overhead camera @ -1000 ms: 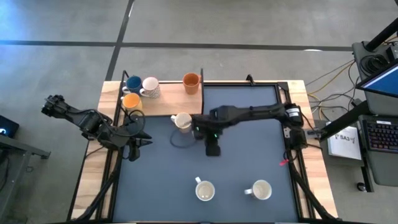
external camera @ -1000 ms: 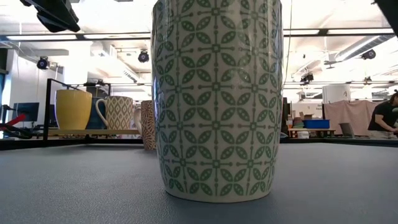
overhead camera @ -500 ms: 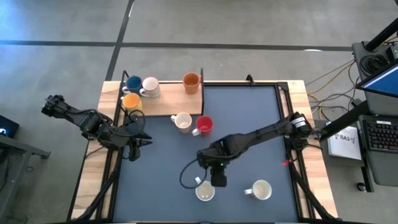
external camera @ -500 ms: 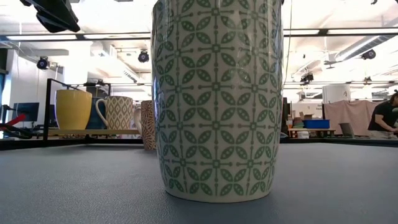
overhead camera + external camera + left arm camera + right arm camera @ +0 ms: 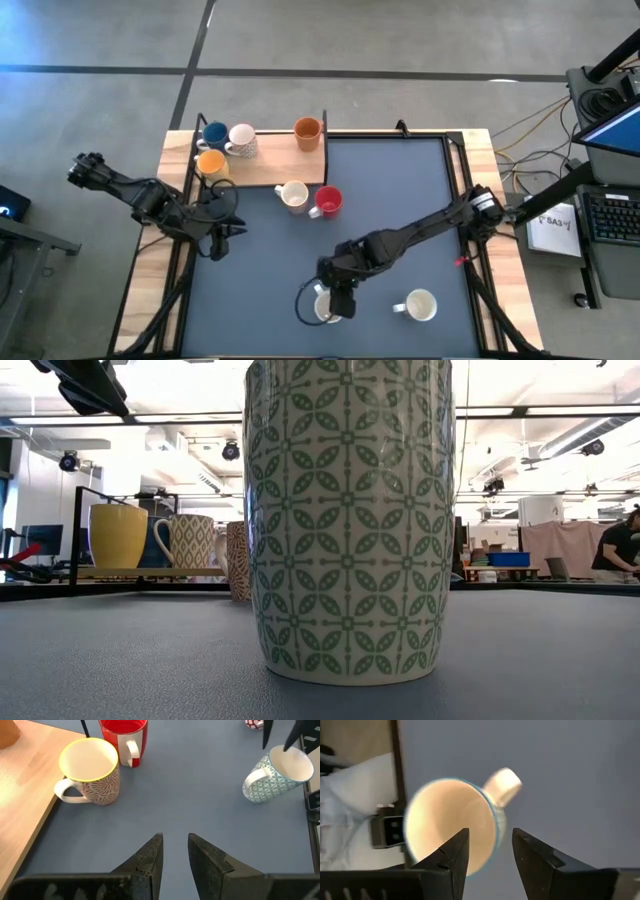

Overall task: Place coffee mugs
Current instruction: Move the green patterned mug to the middle

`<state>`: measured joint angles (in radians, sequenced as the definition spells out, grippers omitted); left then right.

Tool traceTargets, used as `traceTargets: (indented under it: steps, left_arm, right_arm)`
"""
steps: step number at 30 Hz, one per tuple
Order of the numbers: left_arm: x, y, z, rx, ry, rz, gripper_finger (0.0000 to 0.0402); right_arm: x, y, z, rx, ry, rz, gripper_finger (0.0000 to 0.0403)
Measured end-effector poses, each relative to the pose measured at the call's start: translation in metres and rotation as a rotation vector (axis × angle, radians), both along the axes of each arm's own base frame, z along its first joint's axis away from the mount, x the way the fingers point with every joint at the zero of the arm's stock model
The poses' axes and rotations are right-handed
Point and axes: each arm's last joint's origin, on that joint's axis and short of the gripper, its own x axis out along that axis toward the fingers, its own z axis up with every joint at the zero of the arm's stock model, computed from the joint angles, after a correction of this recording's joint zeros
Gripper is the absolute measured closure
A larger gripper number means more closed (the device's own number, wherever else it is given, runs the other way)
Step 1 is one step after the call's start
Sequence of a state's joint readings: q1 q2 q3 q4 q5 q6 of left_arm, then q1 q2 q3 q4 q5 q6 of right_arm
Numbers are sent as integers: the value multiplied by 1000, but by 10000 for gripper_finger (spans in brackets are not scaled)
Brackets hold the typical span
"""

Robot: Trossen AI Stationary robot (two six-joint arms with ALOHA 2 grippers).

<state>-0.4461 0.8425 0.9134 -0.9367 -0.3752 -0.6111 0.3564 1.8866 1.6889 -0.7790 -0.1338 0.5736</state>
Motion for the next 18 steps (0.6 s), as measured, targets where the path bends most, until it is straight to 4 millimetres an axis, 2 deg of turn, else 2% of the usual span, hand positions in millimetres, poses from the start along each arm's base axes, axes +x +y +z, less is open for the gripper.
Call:
traceTargets:
  steps: [12,18]
  left_arm:
    - [-1,0,-1,11,15,-5,329]
    - [-1,0,-1,11,15,-6,329]
  right_arm:
    - [-7,-1,-27,-34,55,-37,264]
    - [-7,-1,-29,-45,52,-19,276]
